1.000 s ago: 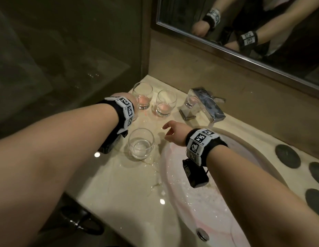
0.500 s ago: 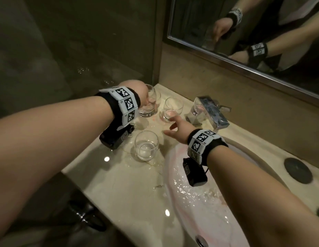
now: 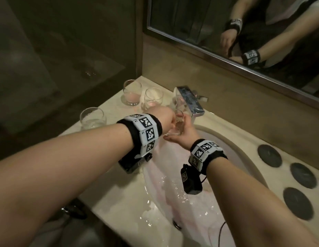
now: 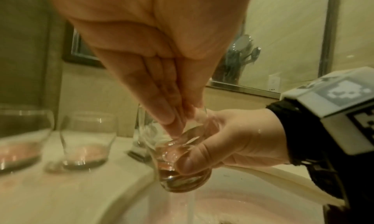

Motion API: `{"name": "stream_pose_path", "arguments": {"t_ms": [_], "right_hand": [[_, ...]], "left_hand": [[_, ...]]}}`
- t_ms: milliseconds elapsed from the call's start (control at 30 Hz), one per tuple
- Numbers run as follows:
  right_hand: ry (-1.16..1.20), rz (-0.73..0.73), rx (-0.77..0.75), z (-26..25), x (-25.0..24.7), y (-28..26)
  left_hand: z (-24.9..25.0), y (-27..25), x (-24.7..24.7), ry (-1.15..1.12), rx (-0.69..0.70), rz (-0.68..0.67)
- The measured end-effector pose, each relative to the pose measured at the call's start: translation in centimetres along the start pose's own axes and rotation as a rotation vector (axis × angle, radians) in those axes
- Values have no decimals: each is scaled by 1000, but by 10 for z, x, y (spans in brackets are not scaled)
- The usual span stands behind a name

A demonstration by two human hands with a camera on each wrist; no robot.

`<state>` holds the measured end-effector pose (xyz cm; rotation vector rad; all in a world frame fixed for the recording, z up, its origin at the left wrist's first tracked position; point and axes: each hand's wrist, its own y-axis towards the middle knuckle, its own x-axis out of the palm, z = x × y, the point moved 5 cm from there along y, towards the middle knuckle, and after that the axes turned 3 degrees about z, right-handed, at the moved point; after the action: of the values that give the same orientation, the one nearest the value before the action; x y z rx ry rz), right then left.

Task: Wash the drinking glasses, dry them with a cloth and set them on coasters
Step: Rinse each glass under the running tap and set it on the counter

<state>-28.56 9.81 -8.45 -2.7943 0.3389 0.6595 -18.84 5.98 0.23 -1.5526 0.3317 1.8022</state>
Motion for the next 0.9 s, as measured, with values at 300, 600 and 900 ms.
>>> {"name": "stream_pose_path", "arguments": {"t_ms": [300,600,900], "right_hand": [[-8,54,233,79,-30,8],[-96,23,242,92,-44,22],[-151,-33,169,90,-58,26]], "left_hand": [[12,19,66,-258,-71,-7],[6,38,81,-356,-200,-5],[12,50,83,-368,-198,-8]]}}
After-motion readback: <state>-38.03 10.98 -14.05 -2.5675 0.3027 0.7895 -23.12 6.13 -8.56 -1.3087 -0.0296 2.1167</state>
